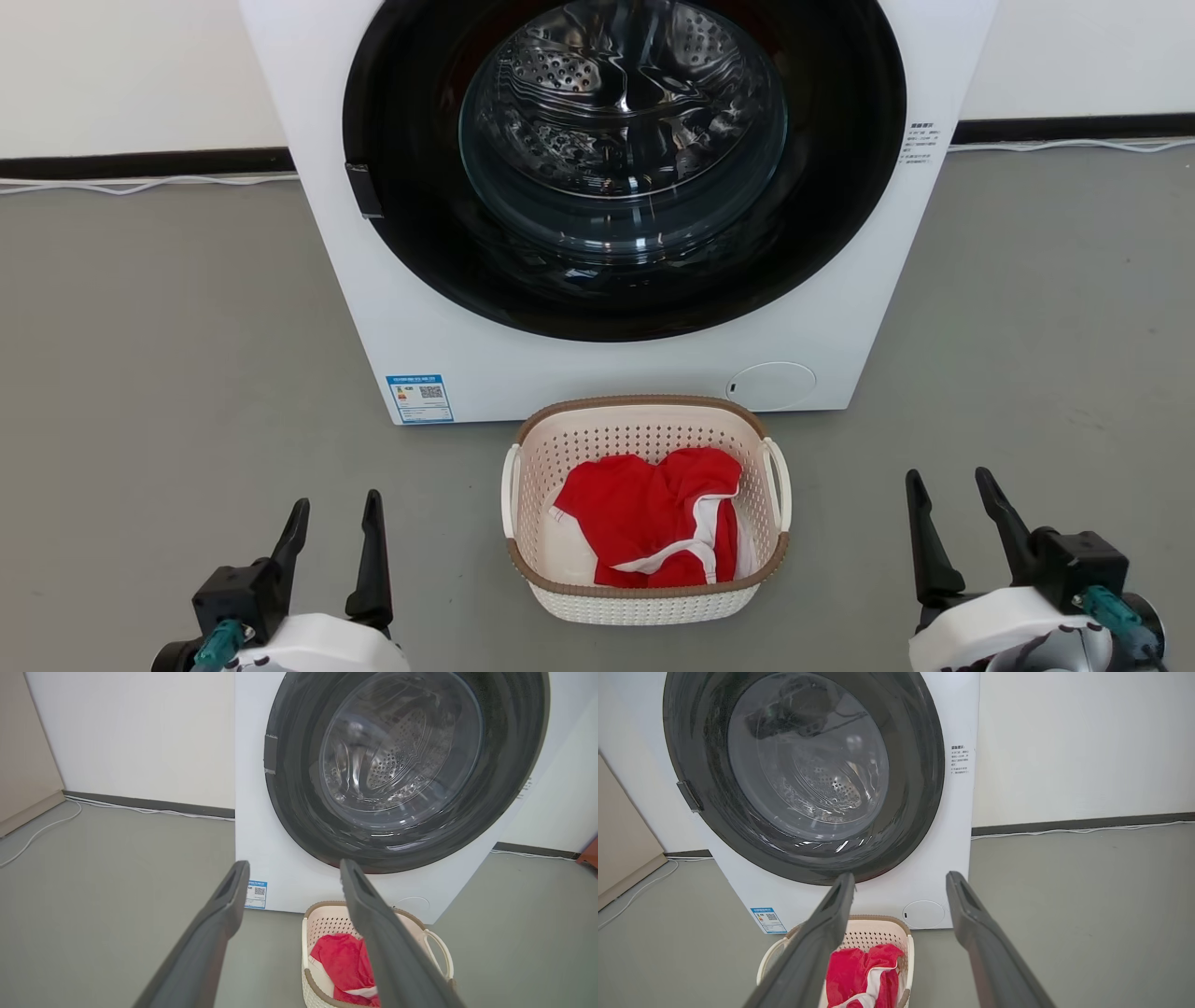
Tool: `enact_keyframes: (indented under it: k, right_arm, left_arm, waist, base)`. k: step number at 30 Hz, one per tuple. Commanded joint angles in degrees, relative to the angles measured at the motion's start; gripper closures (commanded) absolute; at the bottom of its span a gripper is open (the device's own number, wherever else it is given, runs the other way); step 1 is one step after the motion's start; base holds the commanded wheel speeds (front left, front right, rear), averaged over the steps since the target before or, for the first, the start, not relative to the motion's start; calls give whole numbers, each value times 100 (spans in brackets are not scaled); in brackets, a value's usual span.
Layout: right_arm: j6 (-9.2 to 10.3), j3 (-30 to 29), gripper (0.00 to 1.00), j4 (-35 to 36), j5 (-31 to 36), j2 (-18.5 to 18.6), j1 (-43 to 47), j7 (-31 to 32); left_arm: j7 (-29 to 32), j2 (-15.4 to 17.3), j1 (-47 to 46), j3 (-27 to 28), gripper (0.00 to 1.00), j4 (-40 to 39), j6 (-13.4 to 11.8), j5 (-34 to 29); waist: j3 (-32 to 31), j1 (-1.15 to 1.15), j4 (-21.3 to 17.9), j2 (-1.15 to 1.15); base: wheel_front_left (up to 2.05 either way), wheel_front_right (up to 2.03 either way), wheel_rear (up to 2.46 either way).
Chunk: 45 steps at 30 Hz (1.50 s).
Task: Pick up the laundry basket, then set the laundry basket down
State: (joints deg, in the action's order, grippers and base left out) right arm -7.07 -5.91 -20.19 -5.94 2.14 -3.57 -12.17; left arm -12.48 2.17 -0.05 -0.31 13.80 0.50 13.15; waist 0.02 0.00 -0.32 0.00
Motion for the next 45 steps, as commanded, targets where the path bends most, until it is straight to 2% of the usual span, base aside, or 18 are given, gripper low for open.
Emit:
enact_keyframes:
  k: [1,9,29,36,45]
  right_arm:
    - [-39,107,0,99,261,69,-243,-131]
    - [-42,96,0,53,919,74,-248,-282]
    - [-42,106,0,-38,855,74,-300,-283]
    - [-42,56,0,-272,775,74,-557,-283]
    - [-42,-91,0,-712,1010,74,-1328,-283]
  left_arm:
    - [-100,64,-93,132,0,-179,-44,-229]
    - [-251,71,-65,133,0,-203,-91,-830]
    - [-252,71,-113,106,0,-134,-96,-773]
    - [-252,71,-368,9,0,-18,-104,-632]
    - [-252,71,-1198,-184,0,452,-92,-589]
  waist:
    - [1,0,3,0]
    - [3,0,-7,0]
    - [110,0,-41,0]
    - [590,0,14,0]
    - [1501,0,123,0]
  base:
    - [0,0,0]
    - [0,0,0]
    - [0,0,0]
    - [0,0,0]
    - [0,0,0]
